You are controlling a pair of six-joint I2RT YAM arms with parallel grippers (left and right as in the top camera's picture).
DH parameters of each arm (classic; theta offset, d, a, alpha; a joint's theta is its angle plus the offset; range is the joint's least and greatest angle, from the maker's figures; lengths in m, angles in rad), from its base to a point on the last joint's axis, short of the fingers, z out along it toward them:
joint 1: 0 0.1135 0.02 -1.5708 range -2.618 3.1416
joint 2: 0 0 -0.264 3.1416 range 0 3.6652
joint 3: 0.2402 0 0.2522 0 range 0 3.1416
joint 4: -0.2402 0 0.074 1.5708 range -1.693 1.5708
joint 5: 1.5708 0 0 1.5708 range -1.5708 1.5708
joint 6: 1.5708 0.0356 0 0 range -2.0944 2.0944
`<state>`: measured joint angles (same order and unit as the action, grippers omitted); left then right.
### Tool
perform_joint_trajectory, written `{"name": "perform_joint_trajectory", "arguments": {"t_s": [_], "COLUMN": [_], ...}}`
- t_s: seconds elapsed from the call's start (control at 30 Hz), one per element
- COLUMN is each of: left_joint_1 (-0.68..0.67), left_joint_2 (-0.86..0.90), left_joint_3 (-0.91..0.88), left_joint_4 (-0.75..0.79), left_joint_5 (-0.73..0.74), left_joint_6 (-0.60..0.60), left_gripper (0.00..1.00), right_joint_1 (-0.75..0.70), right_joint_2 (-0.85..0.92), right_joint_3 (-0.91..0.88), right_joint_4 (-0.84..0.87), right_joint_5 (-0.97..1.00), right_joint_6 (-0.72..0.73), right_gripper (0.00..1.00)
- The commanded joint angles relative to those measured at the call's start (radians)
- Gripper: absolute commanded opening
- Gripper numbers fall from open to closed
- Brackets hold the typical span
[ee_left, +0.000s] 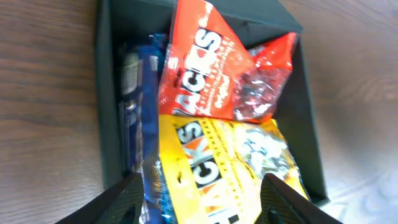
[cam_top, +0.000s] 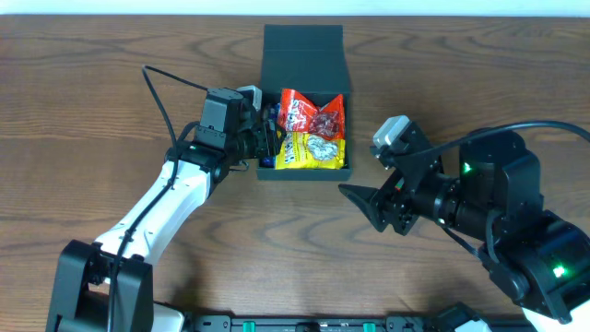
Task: Pack container
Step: 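Lower the dark bar into the box's left side and release, then grasp the blue Eclipse mint tin with the left gripper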
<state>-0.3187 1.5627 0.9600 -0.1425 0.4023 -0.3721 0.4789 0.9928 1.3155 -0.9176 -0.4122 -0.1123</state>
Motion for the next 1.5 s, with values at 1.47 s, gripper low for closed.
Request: {"name": "perform_joint_trajectory", "arguments": {"t_s": [1.47], "left_joint_1": [0.187], "left_joint_2": [0.159], "left_joint_3": [0.005], "left_joint_4": [-0.203], "left_joint_5": [-0.479], "left_joint_6": [0.286], "left_gripper": [0.71], "right_joint_1": [-0.001], "right_joint_2": [-0.006], "right_joint_3": [0.0], "right_joint_4": [-0.014], "right_joint_5": [-0.011], "right_joint_6": [0.006], "right_gripper": [0.79]}}
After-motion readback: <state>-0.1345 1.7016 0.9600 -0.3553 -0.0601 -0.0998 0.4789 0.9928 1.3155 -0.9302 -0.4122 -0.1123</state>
